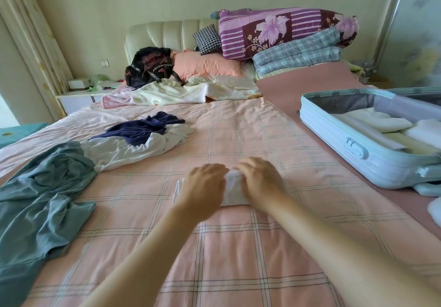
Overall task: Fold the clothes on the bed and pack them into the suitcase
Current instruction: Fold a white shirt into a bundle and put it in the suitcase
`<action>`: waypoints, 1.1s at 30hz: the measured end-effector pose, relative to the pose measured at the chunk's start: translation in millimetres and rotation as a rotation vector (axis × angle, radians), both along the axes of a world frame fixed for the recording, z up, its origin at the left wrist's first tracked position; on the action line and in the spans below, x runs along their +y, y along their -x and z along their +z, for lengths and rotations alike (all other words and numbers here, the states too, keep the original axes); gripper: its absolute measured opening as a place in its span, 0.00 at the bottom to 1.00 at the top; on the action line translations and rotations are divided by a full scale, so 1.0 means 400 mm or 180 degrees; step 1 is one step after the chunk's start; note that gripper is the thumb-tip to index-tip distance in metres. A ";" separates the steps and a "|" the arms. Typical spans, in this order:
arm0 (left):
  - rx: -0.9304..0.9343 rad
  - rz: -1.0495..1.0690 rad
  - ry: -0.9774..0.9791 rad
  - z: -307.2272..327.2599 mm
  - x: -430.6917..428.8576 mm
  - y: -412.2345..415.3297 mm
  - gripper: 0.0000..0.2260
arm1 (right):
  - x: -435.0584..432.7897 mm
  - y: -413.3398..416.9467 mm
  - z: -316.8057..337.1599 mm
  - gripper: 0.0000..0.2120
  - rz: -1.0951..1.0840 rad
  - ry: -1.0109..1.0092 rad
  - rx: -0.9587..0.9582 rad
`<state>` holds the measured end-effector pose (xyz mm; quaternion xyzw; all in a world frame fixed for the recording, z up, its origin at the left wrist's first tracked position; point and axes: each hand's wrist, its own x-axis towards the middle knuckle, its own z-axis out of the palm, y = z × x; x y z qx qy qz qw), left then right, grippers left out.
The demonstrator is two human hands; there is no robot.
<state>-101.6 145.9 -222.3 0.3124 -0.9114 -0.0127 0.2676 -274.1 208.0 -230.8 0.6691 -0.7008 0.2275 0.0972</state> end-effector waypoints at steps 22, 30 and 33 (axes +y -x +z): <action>0.0902 0.0757 -0.1693 0.004 -0.049 -0.231 0.05 | 0.049 0.061 -0.050 0.41 0.0230 -0.1275 0.0163; -0.0465 0.0687 -0.1265 0.027 -0.056 -0.264 0.05 | 0.047 0.062 -0.035 0.41 0.0165 -0.1466 0.0269; -0.0348 0.0611 -0.0611 0.049 -0.051 -0.200 0.08 | 0.048 0.048 -0.024 0.41 0.0064 -0.1564 0.0476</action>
